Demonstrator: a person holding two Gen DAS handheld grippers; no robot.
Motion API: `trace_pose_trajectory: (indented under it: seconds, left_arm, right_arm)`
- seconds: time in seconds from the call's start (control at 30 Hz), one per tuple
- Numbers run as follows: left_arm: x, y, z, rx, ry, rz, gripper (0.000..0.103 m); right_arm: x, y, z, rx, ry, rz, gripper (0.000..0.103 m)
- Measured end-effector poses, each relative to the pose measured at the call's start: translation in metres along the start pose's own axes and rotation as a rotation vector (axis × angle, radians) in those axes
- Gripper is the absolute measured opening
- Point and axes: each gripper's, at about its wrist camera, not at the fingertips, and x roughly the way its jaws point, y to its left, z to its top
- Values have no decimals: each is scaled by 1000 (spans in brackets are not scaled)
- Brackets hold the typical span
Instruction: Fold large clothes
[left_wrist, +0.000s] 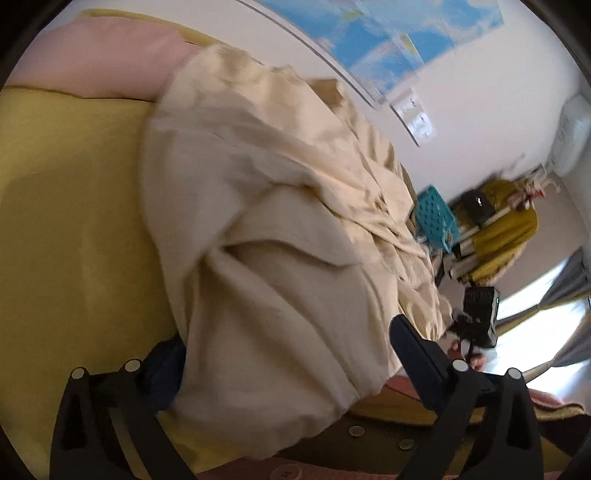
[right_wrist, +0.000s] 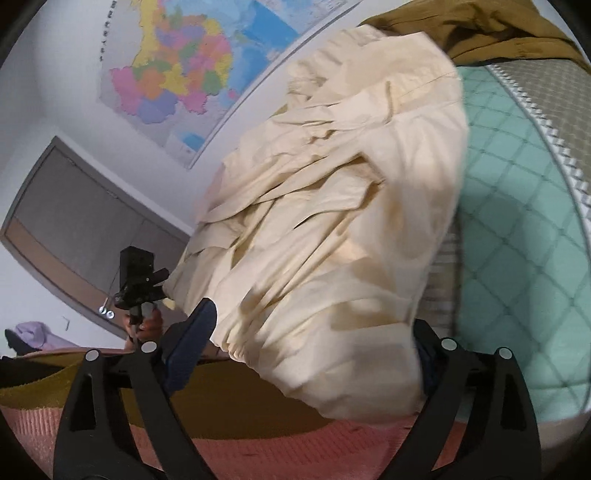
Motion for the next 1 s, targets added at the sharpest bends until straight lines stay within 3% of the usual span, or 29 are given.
trace_pose_trajectory:
  seconds: [0.07, 0.1, 0.13, 0.2, 0.3, 0.47, 0.63, 0.83, 1.0]
  left_arm:
    - [10, -12, 0, 57, 1, 40, 96]
    - [11, -14, 1, 66, 2, 47, 96]
    - [11, -15, 1, 59, -5, 53, 94]
    - [11, -10, 2, 13, -16, 84, 49]
    - [5, -5, 3, -38, -30, 91, 31]
    - [-27, -30, 3, 2, -105, 59, 20]
    - [-66, -47, 3, 57, -151, 16, 19]
    - [-73, -51, 2, 84, -112, 29, 20]
    - [-78, -56, 24, 89, -103, 63, 23]
  right_arm:
    - [7, 5, 0, -14, 7, -1, 85]
    - [12, 7, 1, -8, 8, 12, 68]
    - [15, 5, 1, 8, 13, 17, 61]
    - [20, 3, 2, 41, 9, 55, 43]
    - [13, 9, 2, 28, -25, 65, 23]
    - [-19, 39, 9, -20, -126, 143, 17]
    - [-51, 65, 10, -64, -182, 209, 17]
    - [-61, 76, 14, -58, -193, 197, 17]
    - [-57, 83, 40, -54, -213, 191, 17]
